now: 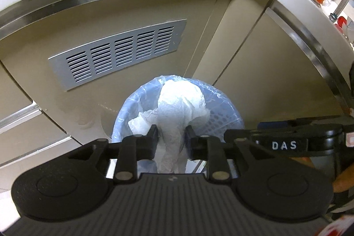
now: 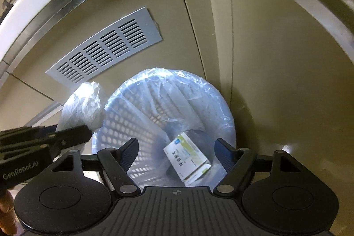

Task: Collect trash
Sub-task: 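Carry tissue and box down to the wastebasket and open both tools, then raise both tools back toward the counter, then grasp the white toothbrush with the left tool while the right tool grasps a tissue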

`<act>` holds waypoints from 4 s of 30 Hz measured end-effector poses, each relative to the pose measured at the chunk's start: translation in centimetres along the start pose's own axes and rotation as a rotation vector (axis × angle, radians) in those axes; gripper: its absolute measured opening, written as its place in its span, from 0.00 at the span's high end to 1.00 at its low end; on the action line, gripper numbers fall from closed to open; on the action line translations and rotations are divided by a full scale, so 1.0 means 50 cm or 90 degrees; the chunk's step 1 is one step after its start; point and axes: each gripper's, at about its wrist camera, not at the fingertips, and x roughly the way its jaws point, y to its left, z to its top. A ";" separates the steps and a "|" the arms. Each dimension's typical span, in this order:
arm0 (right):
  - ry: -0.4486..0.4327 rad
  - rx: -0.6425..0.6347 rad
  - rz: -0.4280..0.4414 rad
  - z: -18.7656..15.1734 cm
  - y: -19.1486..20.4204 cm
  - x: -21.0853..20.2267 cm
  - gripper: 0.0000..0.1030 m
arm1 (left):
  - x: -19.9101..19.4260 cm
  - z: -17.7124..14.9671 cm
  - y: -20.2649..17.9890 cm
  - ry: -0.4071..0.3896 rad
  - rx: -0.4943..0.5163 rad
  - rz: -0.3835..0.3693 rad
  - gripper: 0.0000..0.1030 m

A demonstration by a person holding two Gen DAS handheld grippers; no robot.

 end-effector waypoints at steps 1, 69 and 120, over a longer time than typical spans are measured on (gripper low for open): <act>0.000 -0.001 -0.002 0.000 0.000 -0.004 0.27 | 0.000 0.001 -0.001 0.000 0.002 -0.003 0.64; -0.409 0.075 -0.082 0.112 -0.113 -0.488 0.25 | -0.145 0.367 -0.220 -0.216 0.253 -0.033 0.60; -0.381 0.192 -0.242 0.150 -0.215 -0.421 0.67 | 0.078 0.554 -0.294 -0.135 0.331 -0.042 0.80</act>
